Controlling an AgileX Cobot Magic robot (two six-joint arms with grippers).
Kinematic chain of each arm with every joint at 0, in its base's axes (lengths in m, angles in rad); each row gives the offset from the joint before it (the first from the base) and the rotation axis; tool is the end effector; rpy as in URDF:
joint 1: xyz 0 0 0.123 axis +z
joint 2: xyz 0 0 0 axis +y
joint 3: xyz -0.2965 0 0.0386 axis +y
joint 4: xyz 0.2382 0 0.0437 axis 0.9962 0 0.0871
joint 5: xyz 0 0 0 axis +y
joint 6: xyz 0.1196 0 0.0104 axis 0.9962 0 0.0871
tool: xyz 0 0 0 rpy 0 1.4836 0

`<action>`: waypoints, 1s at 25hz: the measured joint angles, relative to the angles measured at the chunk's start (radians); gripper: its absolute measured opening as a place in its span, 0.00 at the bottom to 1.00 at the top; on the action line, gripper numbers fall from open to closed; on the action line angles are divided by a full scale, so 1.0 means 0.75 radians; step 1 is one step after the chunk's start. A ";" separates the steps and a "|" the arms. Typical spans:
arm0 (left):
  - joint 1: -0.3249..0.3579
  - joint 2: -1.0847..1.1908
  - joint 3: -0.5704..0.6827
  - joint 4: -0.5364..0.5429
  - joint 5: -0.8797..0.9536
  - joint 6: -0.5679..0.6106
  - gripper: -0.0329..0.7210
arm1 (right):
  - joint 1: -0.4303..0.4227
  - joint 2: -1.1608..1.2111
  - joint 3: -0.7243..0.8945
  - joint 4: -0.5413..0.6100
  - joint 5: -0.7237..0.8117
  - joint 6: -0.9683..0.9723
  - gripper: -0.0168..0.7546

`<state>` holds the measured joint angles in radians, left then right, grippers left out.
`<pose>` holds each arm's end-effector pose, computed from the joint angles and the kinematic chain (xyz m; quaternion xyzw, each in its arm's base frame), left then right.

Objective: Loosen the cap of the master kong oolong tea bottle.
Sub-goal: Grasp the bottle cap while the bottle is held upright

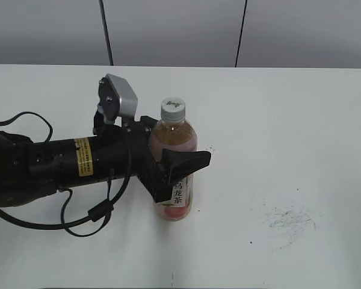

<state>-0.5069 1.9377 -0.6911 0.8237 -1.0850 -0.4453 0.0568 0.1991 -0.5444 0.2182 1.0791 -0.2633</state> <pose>0.2666 -0.2371 0.1515 0.3983 0.6597 -0.4033 0.4935 0.0197 0.0241 0.2711 -0.1386 0.8789 0.0626 0.4520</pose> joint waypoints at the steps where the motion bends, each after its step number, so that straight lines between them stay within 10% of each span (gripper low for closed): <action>1: 0.000 0.000 0.000 0.000 0.000 0.000 0.64 | 0.000 0.046 -0.014 0.030 -0.004 -0.046 0.61; 16: 0.000 0.000 0.000 -0.001 -0.005 0.000 0.64 | 0.013 0.984 -0.717 0.345 0.026 -0.393 0.55; 25: 0.000 0.000 0.000 0.005 -0.008 0.000 0.64 | 0.346 1.481 -1.142 0.228 0.174 -0.274 0.55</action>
<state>-0.5069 1.9377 -0.6911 0.8277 -1.0913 -0.4453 0.3162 1.3096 -1.4011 0.3890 1.2097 -0.4685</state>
